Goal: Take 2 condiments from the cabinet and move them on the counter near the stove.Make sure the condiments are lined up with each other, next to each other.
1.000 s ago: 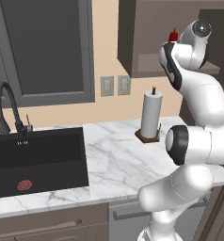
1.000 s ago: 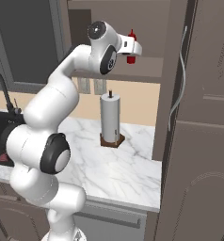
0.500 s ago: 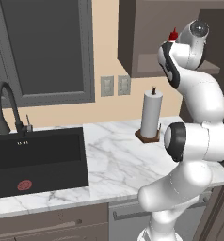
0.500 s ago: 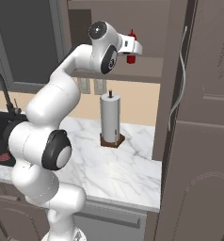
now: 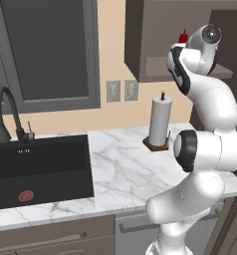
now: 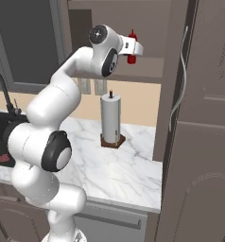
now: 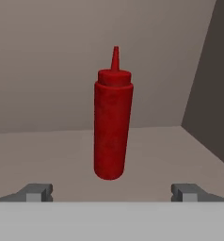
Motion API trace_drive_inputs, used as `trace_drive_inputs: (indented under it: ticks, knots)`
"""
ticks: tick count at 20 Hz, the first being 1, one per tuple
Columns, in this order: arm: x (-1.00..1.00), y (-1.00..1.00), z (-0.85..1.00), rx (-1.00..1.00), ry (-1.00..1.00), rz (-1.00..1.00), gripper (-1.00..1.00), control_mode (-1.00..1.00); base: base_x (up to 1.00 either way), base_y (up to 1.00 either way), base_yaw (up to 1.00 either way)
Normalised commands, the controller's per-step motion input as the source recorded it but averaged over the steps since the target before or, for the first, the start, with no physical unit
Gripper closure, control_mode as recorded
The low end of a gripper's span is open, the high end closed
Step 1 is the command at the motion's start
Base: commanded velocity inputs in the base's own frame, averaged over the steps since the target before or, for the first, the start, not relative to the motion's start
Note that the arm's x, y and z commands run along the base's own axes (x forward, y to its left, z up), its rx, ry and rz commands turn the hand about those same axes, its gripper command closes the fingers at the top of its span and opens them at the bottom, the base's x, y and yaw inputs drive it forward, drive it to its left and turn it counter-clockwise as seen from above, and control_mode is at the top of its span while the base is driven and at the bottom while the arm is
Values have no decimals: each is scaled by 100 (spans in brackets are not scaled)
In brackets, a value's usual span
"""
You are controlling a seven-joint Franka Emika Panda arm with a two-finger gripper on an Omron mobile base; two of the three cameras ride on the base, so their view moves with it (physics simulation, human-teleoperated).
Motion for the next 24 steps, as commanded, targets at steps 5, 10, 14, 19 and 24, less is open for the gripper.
trace_drive_inputs:
  ticks: [5,10,14,19,24]
  knots:
    - [7,0,0,1,0,0,-100,-100,0,0,0]
    - [6,-3,0,1,0,-1,-100,-100,0,0,0]
    - [6,-1,0,1,0,-1,-100,-100,0,0,0]
    - [14,-1,0,0,0,-1,-100,-100,0,0,0]
    - [16,0,-5,0,0,0,-100,-100,0,0,0]
